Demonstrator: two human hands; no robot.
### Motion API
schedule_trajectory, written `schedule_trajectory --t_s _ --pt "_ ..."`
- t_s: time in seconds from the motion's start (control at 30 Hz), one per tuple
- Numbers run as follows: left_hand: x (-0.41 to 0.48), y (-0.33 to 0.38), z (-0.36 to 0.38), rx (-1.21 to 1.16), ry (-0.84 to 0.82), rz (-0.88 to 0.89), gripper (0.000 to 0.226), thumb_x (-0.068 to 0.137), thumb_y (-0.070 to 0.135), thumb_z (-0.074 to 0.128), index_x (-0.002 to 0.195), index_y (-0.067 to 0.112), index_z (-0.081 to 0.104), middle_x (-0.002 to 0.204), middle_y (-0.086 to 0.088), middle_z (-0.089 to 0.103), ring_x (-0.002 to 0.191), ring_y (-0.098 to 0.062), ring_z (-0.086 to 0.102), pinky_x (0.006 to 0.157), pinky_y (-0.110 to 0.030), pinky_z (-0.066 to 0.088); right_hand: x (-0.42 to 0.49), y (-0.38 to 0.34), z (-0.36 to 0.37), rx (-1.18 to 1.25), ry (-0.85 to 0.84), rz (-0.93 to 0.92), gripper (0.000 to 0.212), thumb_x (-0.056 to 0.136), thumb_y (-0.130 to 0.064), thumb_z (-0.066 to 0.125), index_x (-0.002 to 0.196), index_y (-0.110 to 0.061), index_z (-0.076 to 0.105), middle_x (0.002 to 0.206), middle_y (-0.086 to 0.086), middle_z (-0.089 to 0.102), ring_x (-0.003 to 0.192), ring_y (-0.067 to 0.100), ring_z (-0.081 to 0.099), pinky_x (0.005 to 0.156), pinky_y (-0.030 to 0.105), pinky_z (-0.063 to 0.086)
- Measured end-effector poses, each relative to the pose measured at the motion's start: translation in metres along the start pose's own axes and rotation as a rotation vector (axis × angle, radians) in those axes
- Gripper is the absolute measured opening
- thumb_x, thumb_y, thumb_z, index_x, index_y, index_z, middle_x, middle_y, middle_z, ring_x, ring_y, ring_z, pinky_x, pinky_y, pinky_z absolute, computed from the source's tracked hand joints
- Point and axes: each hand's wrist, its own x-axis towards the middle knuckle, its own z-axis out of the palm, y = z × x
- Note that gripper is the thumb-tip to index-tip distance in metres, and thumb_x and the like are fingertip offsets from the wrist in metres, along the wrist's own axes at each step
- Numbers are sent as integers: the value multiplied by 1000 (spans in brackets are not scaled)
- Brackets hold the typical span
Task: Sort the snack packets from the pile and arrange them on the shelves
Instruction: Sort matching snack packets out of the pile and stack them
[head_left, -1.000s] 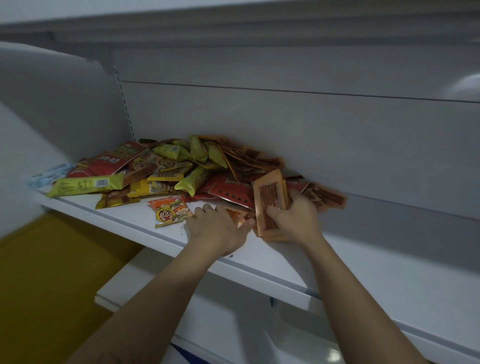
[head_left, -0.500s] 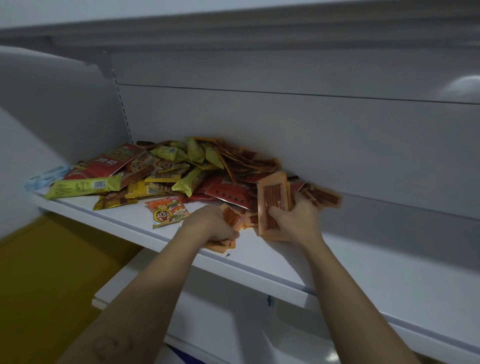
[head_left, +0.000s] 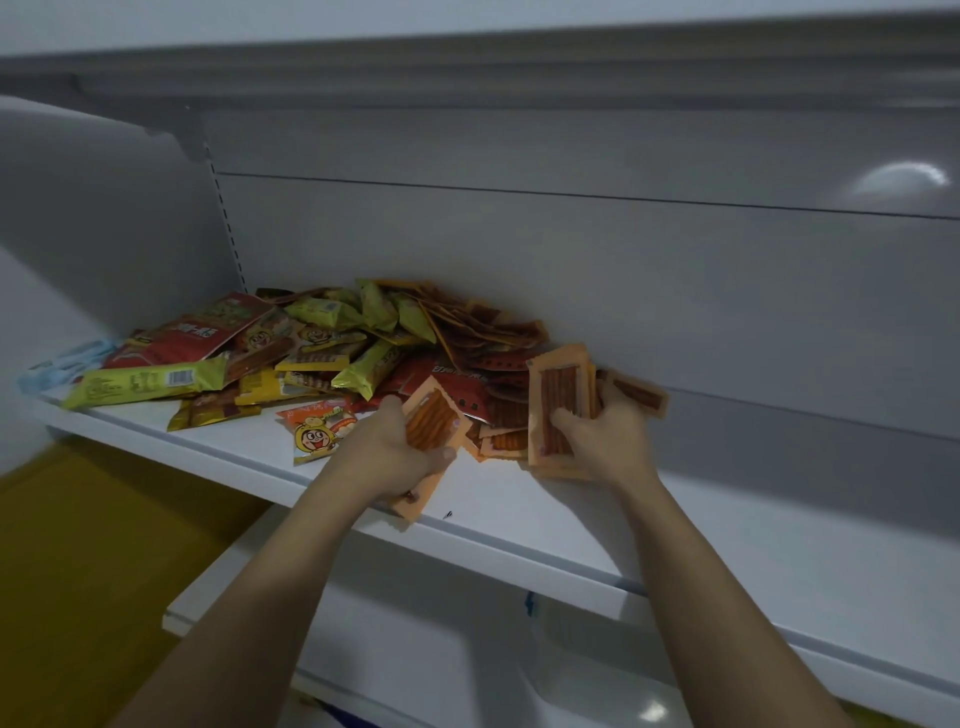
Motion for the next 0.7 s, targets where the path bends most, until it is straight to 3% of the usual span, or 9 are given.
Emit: schedule_trajectory --t_s 0.2,0.37,0.5,0.7 --pt "15 29 15 -286 19 52 35 93 32 64 117 14 45 99 1 58 88 -15 58 62 -28 44 4 2 -17 -29 98 76 17 79 -20 70 96 -19 66 83 -6 65 79 17 61 61 21 44" --pt "30 64 54 -290 43 73 49 82 47 66 117 17 51 110 -1 63 100 -25 62 87 -41 54 6 8 -30 -4 165 121 9 77 -20 70 81 -19 62 77 -4 66 80 23 65 68 30 49" --pt "26 76 80 139 97 209 52 92 42 59 130 10 43 129 -13 54 125 -34 45 99 -43 41 2 16 -34 10 183 132 11 77 -19 71 85 -20 64 81 -2 68 82 23 65 69 29 47" --pt "30 68 88 347 104 331 46 94 47 53 124 14 44 120 -10 62 115 -32 54 95 -42 35 -2 22 -35 -31 165 138 23 77 -23 71 99 -18 68 92 2 72 87 24 66 74 31 51"
